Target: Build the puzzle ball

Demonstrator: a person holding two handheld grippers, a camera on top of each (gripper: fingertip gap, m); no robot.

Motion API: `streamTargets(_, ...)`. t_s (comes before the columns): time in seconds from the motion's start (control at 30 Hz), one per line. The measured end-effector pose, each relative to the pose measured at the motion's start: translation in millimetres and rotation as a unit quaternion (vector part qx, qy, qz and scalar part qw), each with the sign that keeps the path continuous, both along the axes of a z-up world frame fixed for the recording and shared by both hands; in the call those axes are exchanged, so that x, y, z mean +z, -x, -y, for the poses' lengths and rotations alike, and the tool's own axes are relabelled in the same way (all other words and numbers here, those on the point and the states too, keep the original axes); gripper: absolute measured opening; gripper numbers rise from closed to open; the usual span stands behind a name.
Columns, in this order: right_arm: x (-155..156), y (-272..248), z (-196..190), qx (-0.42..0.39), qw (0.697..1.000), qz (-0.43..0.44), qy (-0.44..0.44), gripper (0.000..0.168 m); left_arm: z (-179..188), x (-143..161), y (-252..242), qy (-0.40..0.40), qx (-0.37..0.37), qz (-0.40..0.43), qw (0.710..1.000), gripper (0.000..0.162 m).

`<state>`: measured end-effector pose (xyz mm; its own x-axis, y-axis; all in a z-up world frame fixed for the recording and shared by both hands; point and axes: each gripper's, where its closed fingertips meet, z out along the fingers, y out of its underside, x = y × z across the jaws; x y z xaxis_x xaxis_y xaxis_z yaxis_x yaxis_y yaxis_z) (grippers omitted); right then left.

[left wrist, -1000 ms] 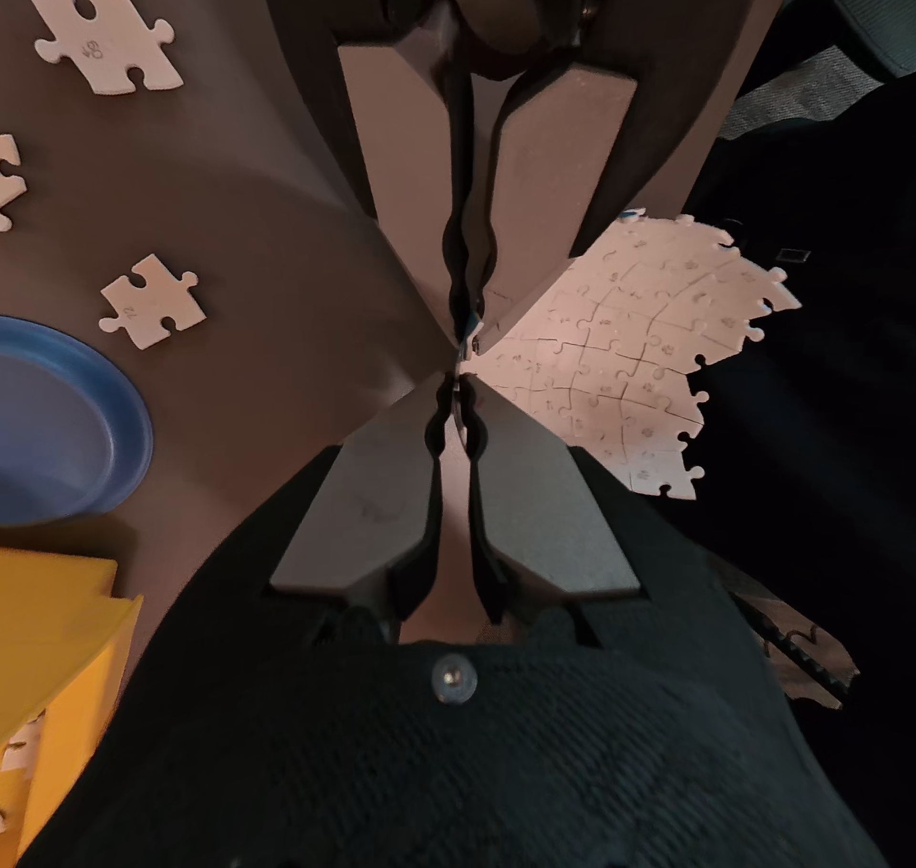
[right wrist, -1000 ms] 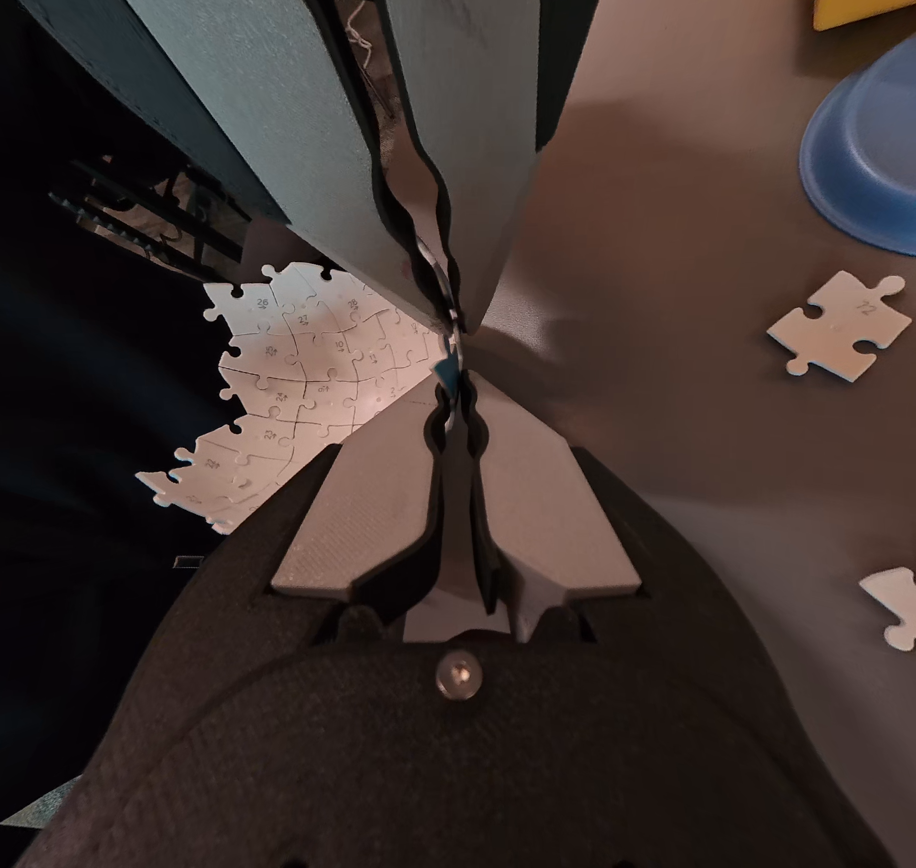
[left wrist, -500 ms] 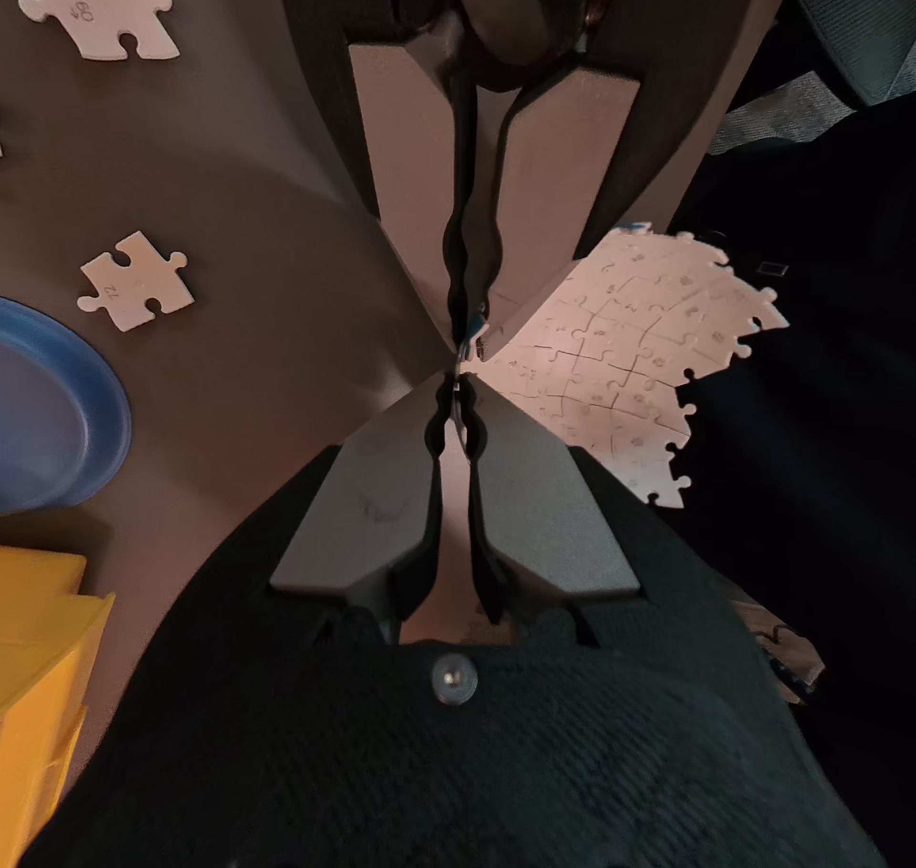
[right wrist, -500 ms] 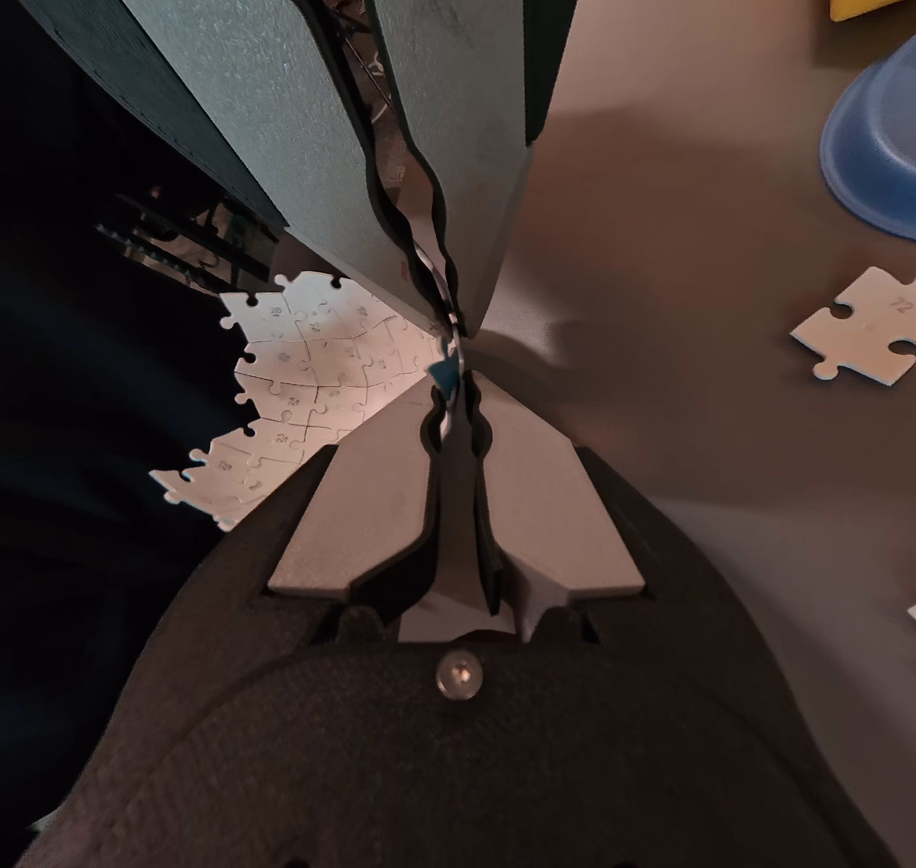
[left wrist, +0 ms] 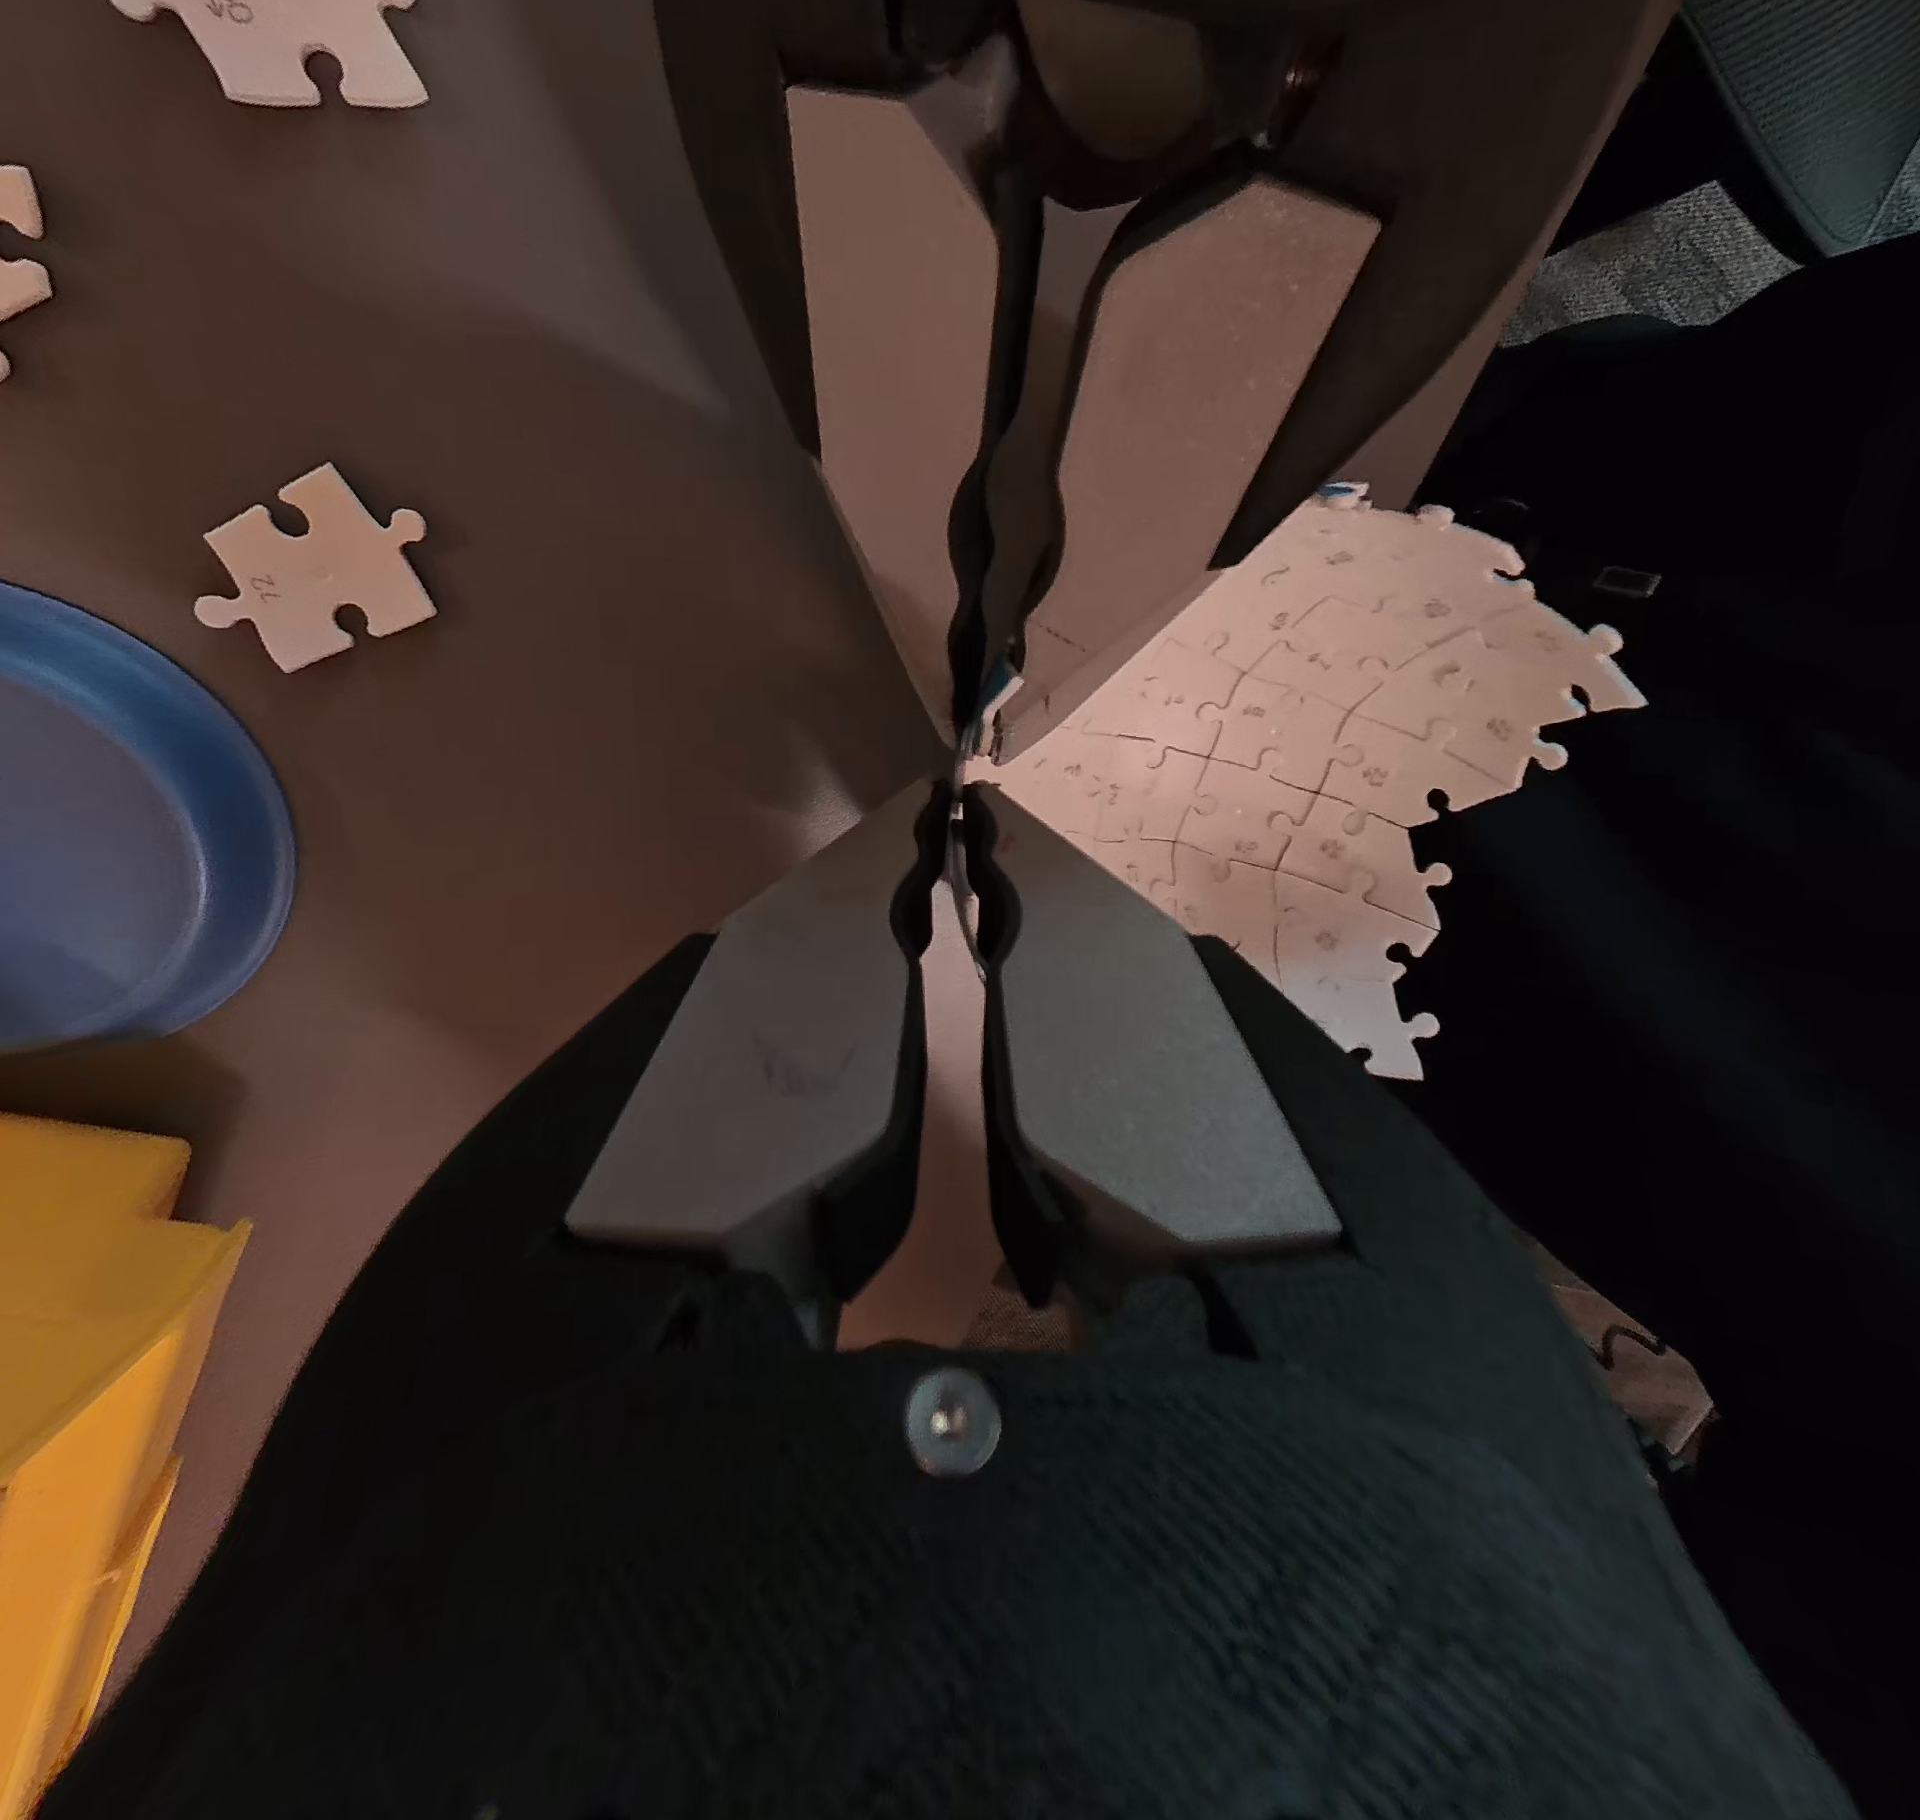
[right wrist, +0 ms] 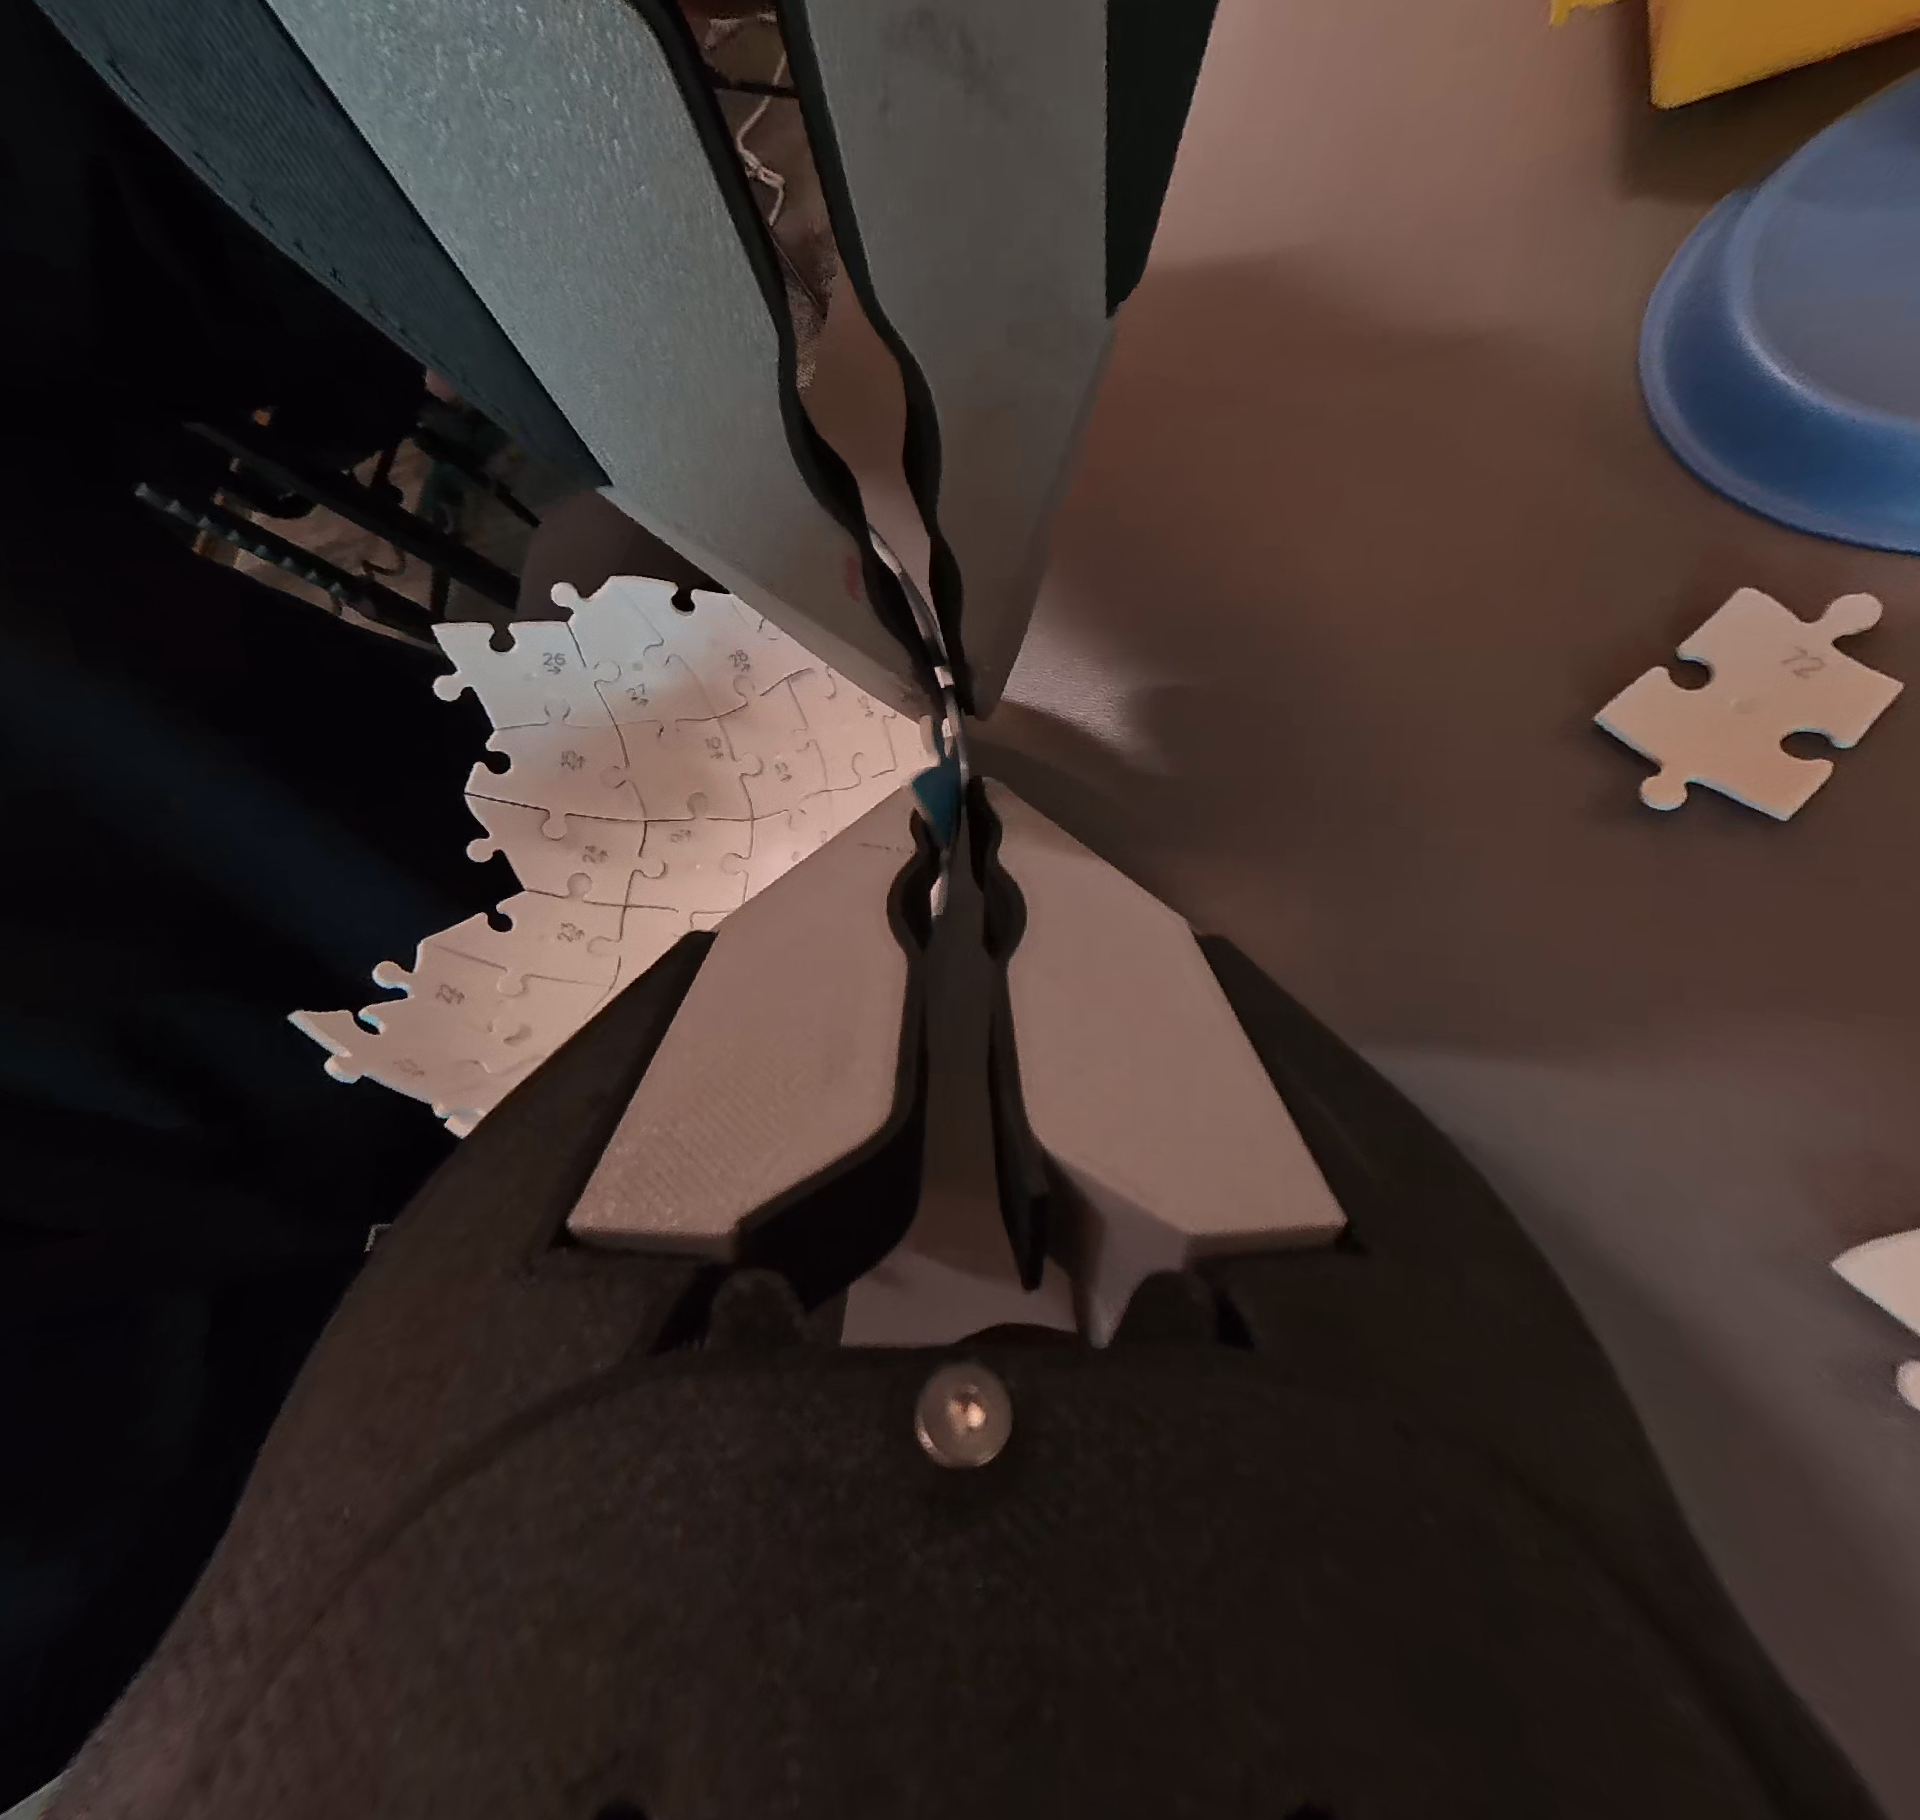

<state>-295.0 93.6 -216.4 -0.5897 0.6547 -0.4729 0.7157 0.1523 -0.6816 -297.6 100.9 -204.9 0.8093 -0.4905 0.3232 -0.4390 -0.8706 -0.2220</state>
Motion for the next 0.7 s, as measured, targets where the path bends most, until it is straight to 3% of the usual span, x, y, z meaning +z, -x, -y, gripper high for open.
streamTargets(0.7, -3.0, -4.8, 4.7, 0.012, 1.0, 0.023, 0.017, 0.0, 0.5, 0.8, -8.4, -0.002, -0.006, 0.028, 1.0, 0.005)
